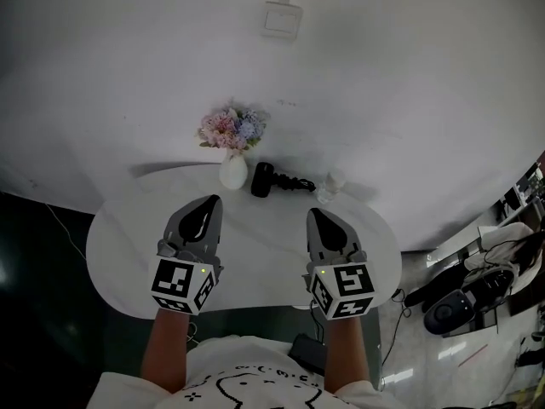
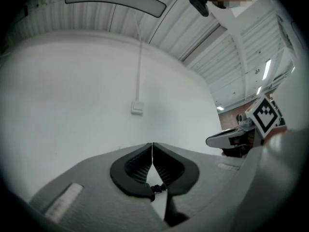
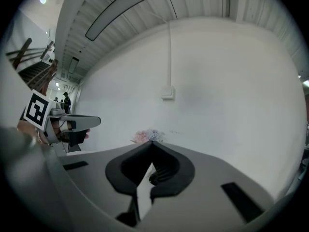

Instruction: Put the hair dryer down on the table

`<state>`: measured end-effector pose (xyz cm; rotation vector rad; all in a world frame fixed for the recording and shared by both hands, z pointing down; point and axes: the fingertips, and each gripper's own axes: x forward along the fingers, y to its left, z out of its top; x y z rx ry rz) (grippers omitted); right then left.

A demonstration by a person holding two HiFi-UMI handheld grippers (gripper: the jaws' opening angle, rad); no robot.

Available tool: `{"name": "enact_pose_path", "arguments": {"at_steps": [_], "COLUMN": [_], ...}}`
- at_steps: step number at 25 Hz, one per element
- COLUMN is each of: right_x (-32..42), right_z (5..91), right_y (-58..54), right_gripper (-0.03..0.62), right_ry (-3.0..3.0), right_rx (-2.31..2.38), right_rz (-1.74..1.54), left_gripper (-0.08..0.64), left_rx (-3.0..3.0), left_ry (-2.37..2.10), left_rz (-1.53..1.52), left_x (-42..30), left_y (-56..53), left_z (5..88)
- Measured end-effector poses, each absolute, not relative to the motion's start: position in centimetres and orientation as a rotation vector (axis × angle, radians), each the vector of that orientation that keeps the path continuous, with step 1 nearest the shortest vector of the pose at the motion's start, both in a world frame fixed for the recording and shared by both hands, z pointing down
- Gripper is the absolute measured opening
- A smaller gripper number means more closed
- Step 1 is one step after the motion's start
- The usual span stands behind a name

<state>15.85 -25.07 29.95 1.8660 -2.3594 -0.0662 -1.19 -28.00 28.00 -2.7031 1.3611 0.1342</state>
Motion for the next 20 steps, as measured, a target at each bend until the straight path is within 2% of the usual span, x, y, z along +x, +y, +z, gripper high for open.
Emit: {"name": "enact_pose_path", "arguments": {"at_steps": [7,20], "right_x": [16.1,18.3], "right_z": [27.4,24.2], "right_y": [-23.4,-22.0], "right_gripper": [-0.002,-0.002], "right_ry": [-2.297,-2.236], "right_rx": [1.957,2.03], "right_rz": [-0.294,-0.436], "left_gripper": [0.02,0.02], "left_rx": [-2.686,-2.635], "left_ry": [1.308,1.287], "left_rz": [0.171,0.219], "left_x": [-0.9,-0.3], "left_y": [-27.9,-27.0], "left_z": [26.4,24.5]}}
